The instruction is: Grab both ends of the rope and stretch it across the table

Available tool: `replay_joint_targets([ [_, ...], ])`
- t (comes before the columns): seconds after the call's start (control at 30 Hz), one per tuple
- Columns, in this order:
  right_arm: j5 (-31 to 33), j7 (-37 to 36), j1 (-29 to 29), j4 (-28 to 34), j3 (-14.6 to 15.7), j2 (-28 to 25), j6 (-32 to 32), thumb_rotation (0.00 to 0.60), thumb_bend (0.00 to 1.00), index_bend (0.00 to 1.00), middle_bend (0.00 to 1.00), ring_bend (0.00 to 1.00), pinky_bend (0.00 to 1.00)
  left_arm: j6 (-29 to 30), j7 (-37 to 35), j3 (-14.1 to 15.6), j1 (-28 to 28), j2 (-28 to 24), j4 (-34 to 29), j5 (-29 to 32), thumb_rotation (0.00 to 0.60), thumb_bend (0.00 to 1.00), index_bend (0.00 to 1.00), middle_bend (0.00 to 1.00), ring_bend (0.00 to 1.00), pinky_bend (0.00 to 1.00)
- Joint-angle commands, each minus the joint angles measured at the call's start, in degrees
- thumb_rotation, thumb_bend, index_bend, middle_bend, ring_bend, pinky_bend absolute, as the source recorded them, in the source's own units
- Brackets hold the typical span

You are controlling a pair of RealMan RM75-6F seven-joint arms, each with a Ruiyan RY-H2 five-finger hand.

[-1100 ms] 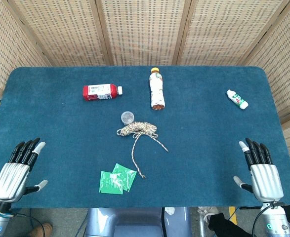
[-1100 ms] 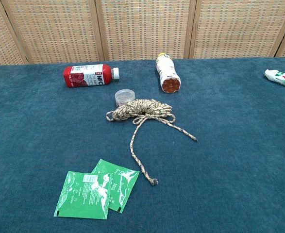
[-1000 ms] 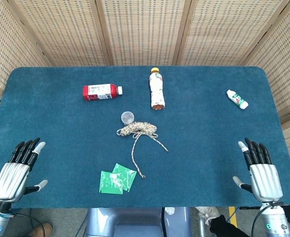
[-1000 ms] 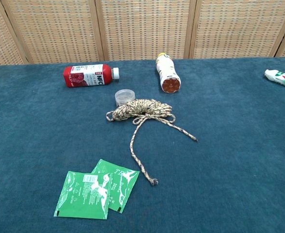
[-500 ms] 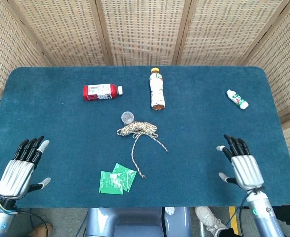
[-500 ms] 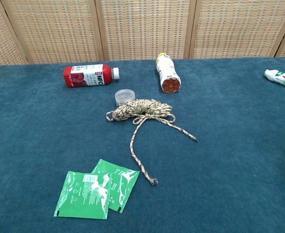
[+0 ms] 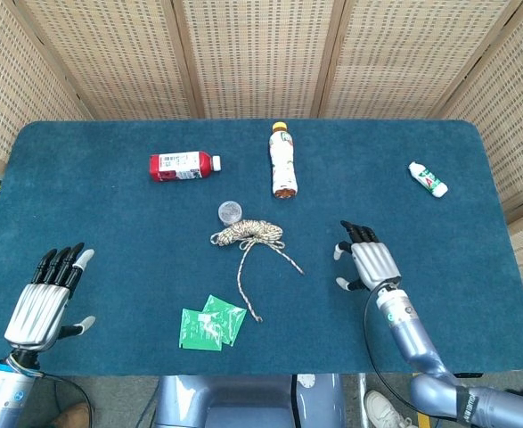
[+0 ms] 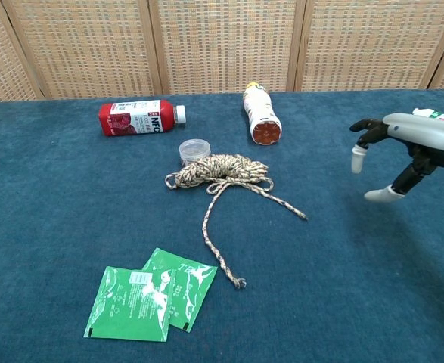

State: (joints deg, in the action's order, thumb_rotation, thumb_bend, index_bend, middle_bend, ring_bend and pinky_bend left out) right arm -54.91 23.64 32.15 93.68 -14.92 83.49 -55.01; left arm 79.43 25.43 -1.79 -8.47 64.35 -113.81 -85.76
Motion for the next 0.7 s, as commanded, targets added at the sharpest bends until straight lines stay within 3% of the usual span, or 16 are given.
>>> replay_joint_targets([
  [0.03,5.77,4.35,3.60,-3.14,-0.84,4.47,0.29,0.600,0.31,0.45,0.00,0.00,0.00,-0.66,0.97,-0.25,-0.48,0.45,0.14,1.14,0.600,0.00,0.00,0.00,0.00,0.00],
  [0.7,16.25,13.20,11.91,-8.94,0.22,15.07,-3.51,0.600,0.33,0.47,0.00,0.00,0.00,-1.00,2.82,0.08,-1.39,1.05,-0.55,3.25,0.600,0.00,0.00,0.00,0.00,0.00],
])
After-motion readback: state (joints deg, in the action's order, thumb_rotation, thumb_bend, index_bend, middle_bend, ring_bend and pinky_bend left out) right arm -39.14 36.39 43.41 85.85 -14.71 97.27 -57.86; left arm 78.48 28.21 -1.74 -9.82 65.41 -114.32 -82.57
